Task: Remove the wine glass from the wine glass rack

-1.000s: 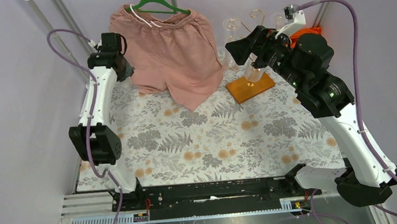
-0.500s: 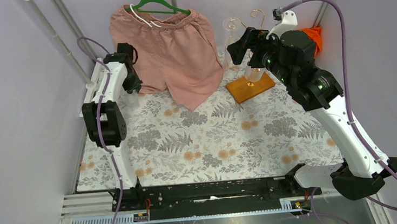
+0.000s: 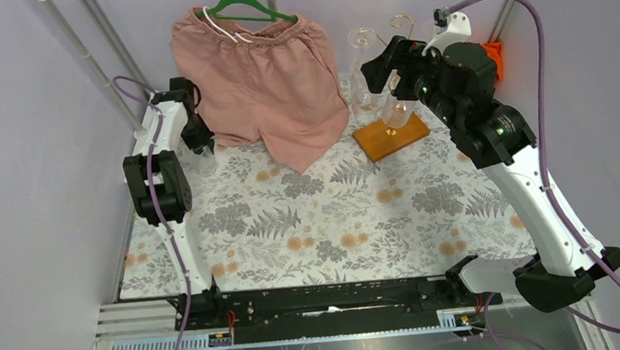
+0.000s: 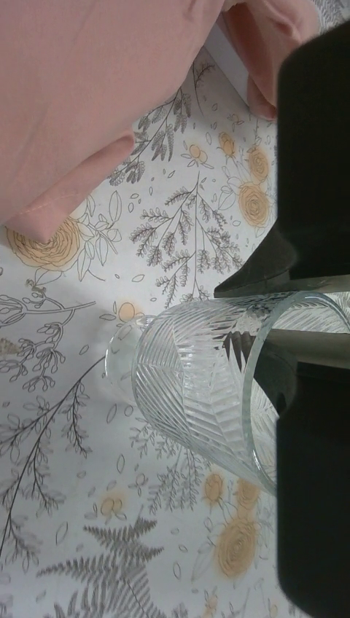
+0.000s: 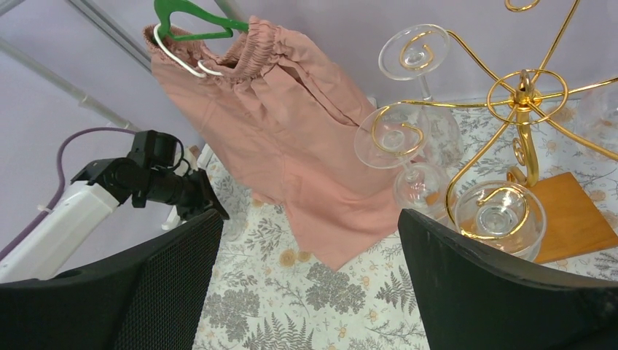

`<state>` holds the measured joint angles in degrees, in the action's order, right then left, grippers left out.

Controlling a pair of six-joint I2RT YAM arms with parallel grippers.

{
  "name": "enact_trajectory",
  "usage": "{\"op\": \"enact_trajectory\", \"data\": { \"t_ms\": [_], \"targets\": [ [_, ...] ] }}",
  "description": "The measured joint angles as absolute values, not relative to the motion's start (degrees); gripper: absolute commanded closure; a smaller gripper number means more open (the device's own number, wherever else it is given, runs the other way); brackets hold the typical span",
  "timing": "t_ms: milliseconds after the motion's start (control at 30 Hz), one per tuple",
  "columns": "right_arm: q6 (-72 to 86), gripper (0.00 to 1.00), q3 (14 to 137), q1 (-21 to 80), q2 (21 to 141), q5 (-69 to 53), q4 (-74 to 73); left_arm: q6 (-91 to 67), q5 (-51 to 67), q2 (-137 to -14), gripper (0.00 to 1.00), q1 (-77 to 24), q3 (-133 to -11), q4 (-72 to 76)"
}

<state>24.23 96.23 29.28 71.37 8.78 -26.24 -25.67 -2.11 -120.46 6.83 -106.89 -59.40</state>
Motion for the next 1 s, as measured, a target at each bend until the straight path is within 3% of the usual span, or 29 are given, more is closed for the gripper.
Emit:
{"op": "enact_trajectory", "data": {
  "t_ms": [267, 433, 667, 767, 1000],
  "targets": [
    [24.9, 0.0, 93.4, 27.4, 71.4, 6.0, -24.6, -26.2, -1.7, -122.2, 0.97, 6.7, -105.8, -57.9],
    [25.5, 0.0, 92.5, 26.9, 71.3, 4.8, -24.0, -26.4, -2.0, -122.2, 0.84, 6.7, -105.6, -57.6],
    [25.8, 0.0, 91.0, 26.5, 70.9, 3.5, -22.8, -26.4, -2.9, -121.5, 0.55, 6.4, -105.2, -57.5],
    [26.0, 0.0, 90.5, 26.5, 70.8, 3.3, -22.6, -26.3, -3.9, -120.3, 0.5, 6.2, -105.2, -57.6],
    [26.7, 0.0, 89.7, 26.5, 70.5, 2.0, -21.7, -26.2, -7.0, -115.9, 0.49, 5.7, -105.5, -58.5]
  ]
}}
